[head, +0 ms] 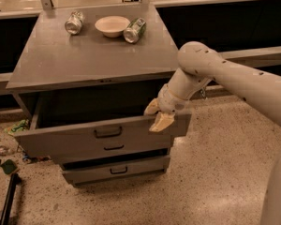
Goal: Open top drawer
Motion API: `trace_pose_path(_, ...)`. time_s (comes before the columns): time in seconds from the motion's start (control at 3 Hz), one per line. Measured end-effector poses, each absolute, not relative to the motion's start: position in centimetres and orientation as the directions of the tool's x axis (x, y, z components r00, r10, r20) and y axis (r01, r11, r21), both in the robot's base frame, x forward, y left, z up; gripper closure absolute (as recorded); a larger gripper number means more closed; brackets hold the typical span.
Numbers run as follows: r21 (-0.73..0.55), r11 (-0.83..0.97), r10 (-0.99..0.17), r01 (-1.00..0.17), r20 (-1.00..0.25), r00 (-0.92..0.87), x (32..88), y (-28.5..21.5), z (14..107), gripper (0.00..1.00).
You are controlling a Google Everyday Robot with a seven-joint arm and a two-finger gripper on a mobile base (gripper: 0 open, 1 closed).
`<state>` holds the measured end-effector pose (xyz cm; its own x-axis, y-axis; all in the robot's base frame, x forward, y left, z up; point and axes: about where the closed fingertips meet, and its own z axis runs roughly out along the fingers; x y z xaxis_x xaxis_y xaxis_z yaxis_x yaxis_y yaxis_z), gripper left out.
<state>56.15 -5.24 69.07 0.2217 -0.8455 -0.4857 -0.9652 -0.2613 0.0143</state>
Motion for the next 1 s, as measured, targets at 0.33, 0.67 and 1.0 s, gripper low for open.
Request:
trace_pose_path(0.33, 0.073, -0.28, -0.875, -0.957, -0.428, 0.224, 53.7, -8.4, 71.1, 0.92)
trace_pose_path(0.67, 0.129, -0.253, -0.905, -0.959, -0.382, 0.188, 52.4, -10.6, 73.3, 0.96)
trace_pose_path(1.0, 0.141, -0.21, -0.923, -0.967, -0.355, 0.148, 52.8, -10.9, 74.8, 0.73)
